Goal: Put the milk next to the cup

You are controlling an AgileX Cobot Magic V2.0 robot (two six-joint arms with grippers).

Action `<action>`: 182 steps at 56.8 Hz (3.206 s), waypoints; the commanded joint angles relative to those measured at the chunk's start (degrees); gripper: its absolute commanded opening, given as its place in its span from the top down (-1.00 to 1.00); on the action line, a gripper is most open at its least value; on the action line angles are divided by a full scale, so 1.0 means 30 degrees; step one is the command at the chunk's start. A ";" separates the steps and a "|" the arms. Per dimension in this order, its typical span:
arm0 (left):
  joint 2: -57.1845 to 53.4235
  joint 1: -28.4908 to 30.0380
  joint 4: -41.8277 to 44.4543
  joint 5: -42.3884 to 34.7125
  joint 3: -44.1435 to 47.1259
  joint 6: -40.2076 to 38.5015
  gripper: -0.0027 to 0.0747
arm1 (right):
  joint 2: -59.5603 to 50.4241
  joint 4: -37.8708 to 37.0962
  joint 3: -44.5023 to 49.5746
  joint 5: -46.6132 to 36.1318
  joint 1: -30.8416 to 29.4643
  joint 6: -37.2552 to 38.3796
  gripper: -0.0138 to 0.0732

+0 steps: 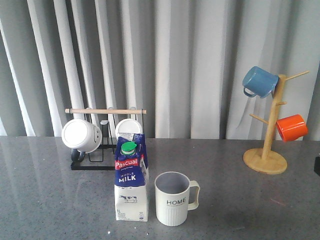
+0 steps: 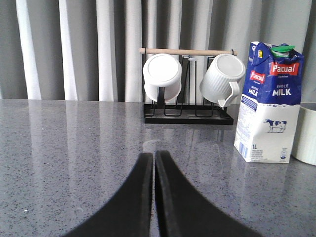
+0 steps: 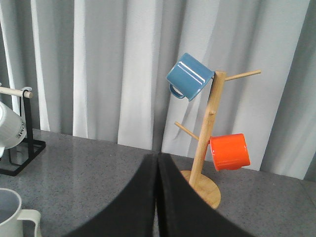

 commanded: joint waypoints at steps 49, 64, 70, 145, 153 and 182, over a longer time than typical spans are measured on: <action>-0.0243 -0.0487 -0.0570 -0.0754 -0.0395 -0.0086 0.95 | -0.0107 -0.0134 -0.0522 -0.1317 -0.0088 -0.0028 0.70; -0.0243 -0.0487 -0.0570 -0.0754 -0.0395 -0.0086 0.95 | -0.0107 -0.0134 -0.0522 -0.1317 -0.0088 -0.0028 0.70; -0.0243 -0.0487 -0.0570 -0.0754 -0.0395 -0.0086 0.95 | -0.0107 -0.0134 -0.0522 -0.1317 -0.0088 -0.0028 0.70; -0.0243 -0.0487 -0.0570 -0.0754 -0.0395 -0.0086 0.95 | -1.7861 0.3756 1.6575 -0.2783 -0.0088 -0.2851 0.70; -0.0243 -0.0487 -0.0570 -0.0754 -0.0395 -0.0086 0.95 | -1.7861 0.3755 1.6575 -0.2764 -0.0088 -0.2851 0.70; -0.0243 -0.0487 -0.0570 -0.0754 -0.0395 -0.0086 0.95 | -1.7844 0.3755 1.6575 -0.2763 -0.0088 -0.2832 0.70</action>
